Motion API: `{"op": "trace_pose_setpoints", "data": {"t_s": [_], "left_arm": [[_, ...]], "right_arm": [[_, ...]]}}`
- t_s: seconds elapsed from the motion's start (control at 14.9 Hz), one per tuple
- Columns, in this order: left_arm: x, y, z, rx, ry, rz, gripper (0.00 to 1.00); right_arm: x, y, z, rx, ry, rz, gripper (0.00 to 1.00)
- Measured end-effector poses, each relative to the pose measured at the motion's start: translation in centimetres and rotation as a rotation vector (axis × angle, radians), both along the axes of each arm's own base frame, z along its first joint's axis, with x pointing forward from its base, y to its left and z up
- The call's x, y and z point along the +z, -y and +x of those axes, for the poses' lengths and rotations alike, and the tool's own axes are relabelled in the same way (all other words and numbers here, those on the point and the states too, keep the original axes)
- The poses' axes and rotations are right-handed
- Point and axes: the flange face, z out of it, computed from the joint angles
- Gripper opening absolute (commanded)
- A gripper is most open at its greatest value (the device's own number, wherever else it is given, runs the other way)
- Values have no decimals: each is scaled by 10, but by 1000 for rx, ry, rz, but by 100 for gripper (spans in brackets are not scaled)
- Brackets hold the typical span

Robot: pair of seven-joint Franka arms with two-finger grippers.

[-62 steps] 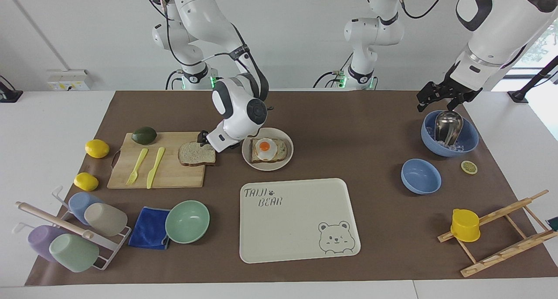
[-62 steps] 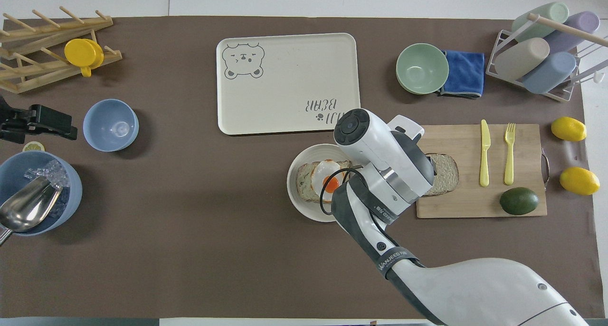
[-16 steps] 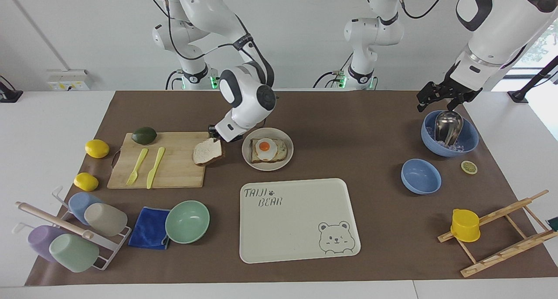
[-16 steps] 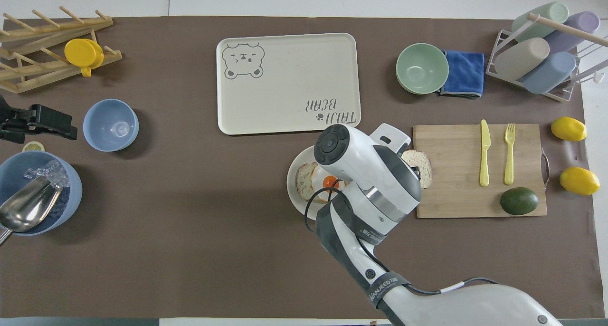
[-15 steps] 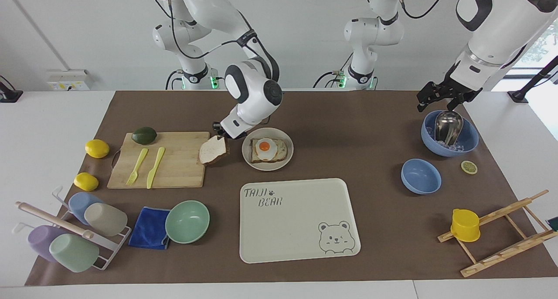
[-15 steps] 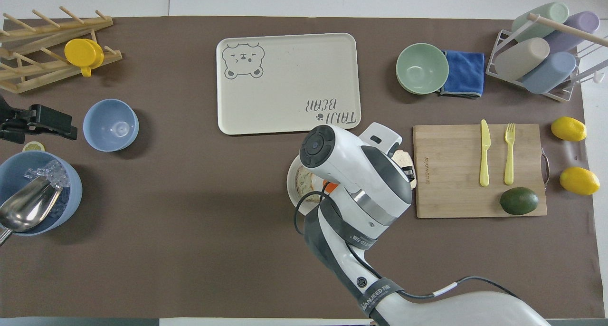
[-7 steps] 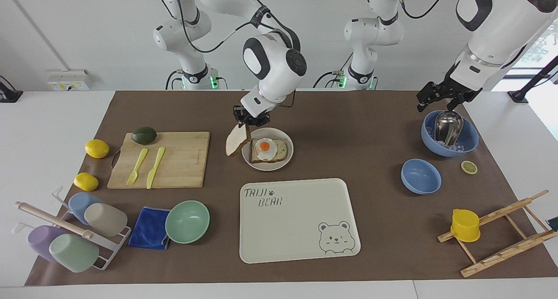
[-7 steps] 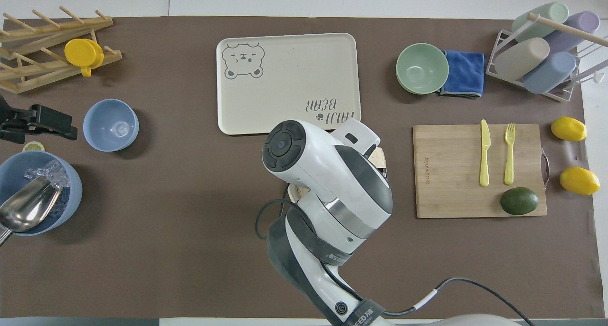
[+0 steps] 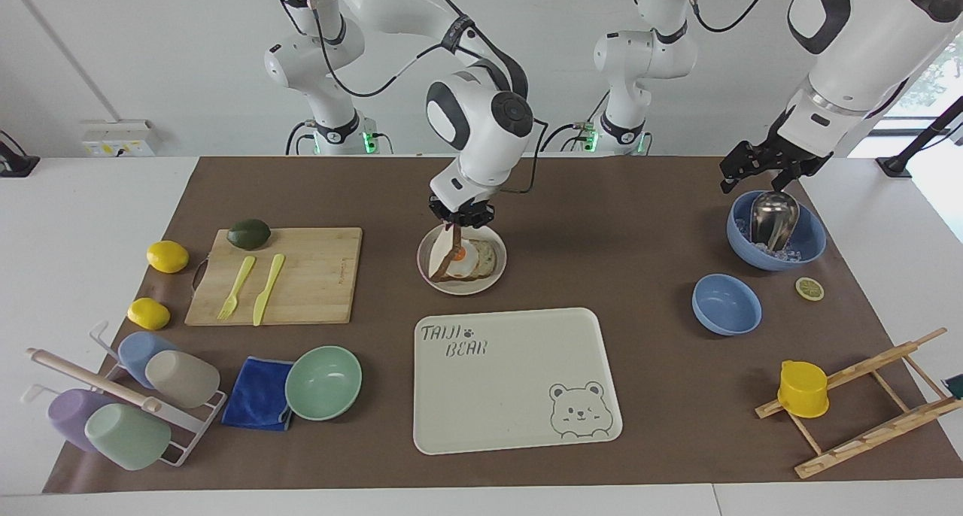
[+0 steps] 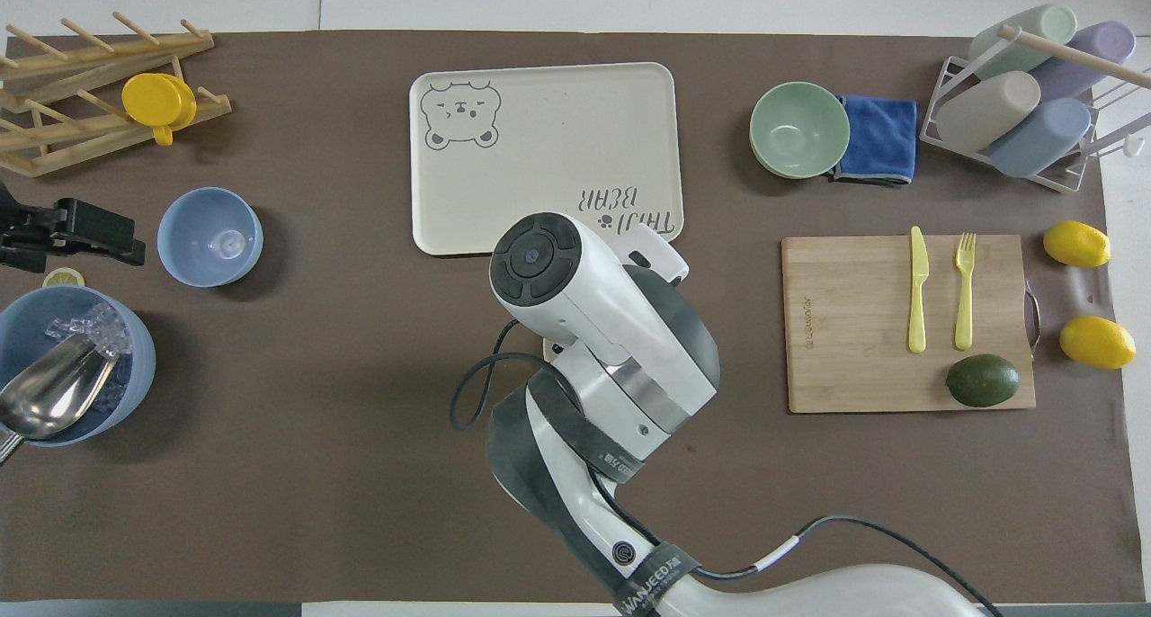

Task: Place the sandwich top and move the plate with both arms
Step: 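Lower the bread slice onto the egg and open the right gripper, then withdraw the right gripper while the left gripper reaches toward the plate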

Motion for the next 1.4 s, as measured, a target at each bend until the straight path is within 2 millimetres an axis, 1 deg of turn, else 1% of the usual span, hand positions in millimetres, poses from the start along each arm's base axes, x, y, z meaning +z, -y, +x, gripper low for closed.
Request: {"op": "trace_pose_setpoints", "data": {"t_s": [0.13,0.47,0.54,0.6,0.67,0.74,0.8,0.87,1.07,1.2,1.27,1.4], "left_arm": [[0,0,0,0,0,0,100],[0,0,0,0,1,0,100],[0,0,0,0,1,0,100],[0,0,0,0,1,0,100],[1,0,0,0,1,0,100],[1,0,0,0,1,0,100],[1,0,0,0,1,0,100],[1,0,0,0,2,0,100],[0,0,0,0,0,0,100],[-1,0,0,1,2,0,100],[-3,0,1,5,7,0,100],[-10,1,2,21,21,0,100]], "right_arm": [[-3,0,1,0,-1,-1,0],[-3,-4,3,-6,11,34,0],[-5,-5,3,-9,13,50,4],[-6,-6,3,-11,15,60,15],[-8,-6,3,-13,17,67,32],[-9,-6,3,-13,18,69,39],[-10,-6,3,-13,19,71,39],[-10,-6,3,-12,22,74,44],[-16,-8,4,-9,37,91,53],[-21,-9,2,-21,28,114,55],[-22,-10,1,-23,27,122,58],[-22,-12,0,-23,28,128,61]]}}
